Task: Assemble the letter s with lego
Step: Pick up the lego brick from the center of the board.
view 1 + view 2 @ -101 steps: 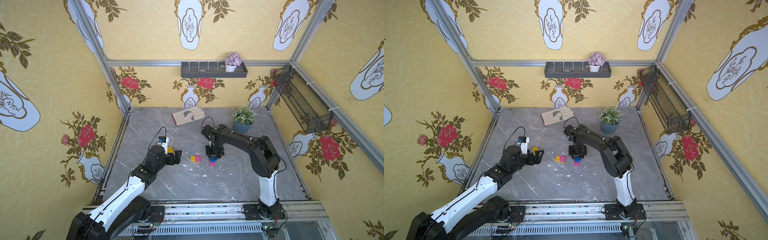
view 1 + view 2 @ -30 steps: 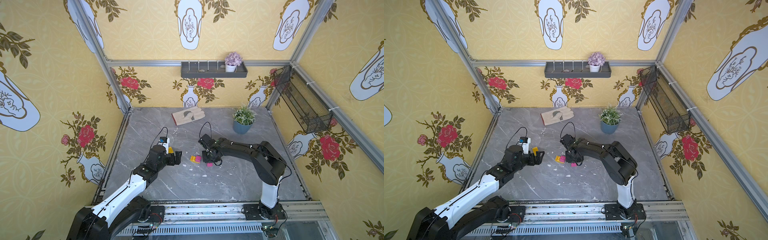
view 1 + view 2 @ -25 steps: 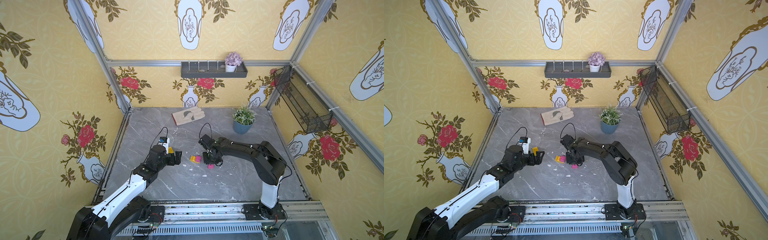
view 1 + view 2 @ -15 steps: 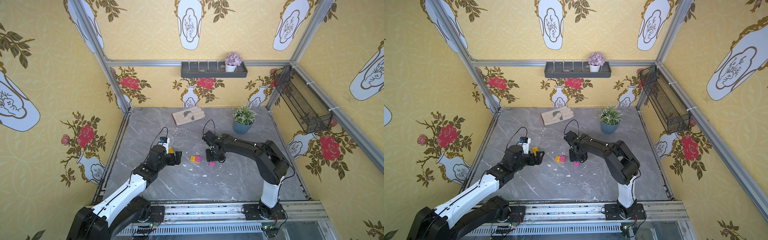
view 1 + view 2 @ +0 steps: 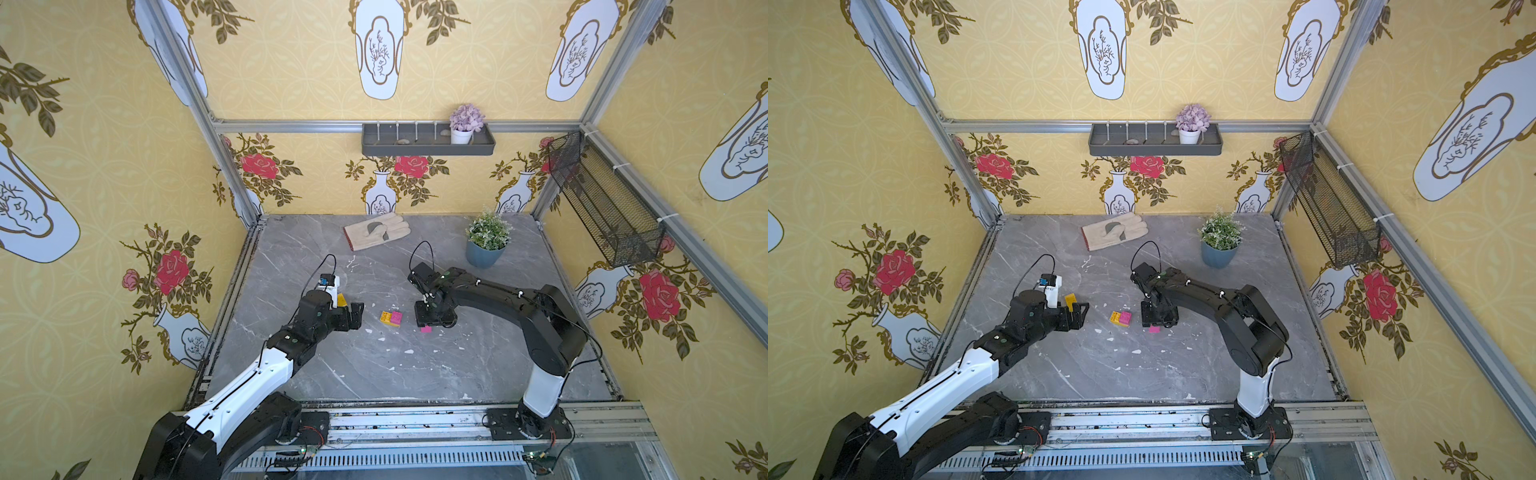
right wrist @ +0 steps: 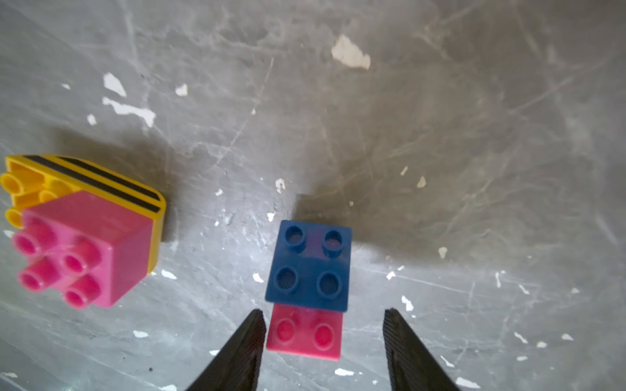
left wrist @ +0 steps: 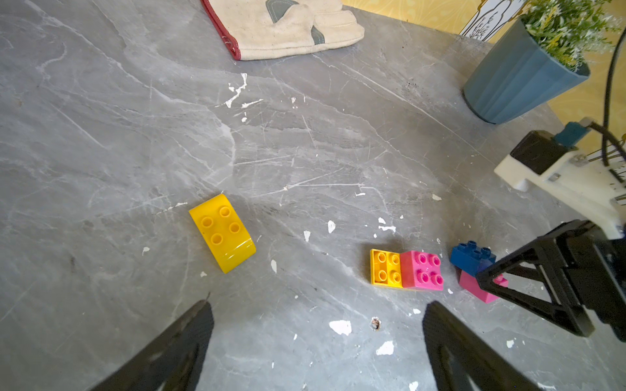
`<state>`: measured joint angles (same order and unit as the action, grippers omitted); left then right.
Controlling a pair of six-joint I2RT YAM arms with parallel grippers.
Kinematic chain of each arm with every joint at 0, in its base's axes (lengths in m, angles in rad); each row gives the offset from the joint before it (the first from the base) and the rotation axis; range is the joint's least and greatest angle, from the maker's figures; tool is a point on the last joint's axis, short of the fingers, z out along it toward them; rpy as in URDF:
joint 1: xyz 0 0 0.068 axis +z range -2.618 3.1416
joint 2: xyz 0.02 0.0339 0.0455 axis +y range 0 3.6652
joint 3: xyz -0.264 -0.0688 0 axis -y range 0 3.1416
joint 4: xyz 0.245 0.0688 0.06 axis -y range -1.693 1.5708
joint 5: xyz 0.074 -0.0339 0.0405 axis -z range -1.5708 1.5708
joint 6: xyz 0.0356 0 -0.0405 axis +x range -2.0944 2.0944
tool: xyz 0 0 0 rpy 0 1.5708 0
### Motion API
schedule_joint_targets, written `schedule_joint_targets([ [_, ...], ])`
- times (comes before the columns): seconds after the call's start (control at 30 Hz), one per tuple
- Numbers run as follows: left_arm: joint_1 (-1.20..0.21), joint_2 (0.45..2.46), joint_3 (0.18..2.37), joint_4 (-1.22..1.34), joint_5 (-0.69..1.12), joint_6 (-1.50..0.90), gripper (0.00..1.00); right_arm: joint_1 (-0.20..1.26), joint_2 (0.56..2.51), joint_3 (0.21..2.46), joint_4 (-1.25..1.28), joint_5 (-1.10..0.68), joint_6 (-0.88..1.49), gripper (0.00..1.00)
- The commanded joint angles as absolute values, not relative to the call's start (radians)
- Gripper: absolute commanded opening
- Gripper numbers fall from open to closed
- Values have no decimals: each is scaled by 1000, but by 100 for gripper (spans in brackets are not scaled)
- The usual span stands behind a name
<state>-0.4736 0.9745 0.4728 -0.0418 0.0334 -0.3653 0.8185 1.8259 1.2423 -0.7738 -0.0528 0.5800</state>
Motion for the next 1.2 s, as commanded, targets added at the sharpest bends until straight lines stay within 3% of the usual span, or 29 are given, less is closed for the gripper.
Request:
schedule_joint_targets([
  [0.0, -474, 980, 468, -17, 35, -354, 99, 820, 1851, 1275, -802, -84, 589, 57],
  [0.27, -474, 970, 468, -25, 35, -354, 99, 813, 1923, 1362, -874, -93, 575, 45],
  [0.47, -474, 963, 466, -24, 36, -356, 99, 815, 1912, 1344, -902, -72, 578, 44],
  [0.73, -474, 962, 466, -23, 35, -356, 99, 815, 1903, 1354, -891, -42, 551, 29],
  [1.17, -474, 982, 462, -3, 59, -364, 99, 815, 1740, 1225, -467, -2, 430, 25],
])
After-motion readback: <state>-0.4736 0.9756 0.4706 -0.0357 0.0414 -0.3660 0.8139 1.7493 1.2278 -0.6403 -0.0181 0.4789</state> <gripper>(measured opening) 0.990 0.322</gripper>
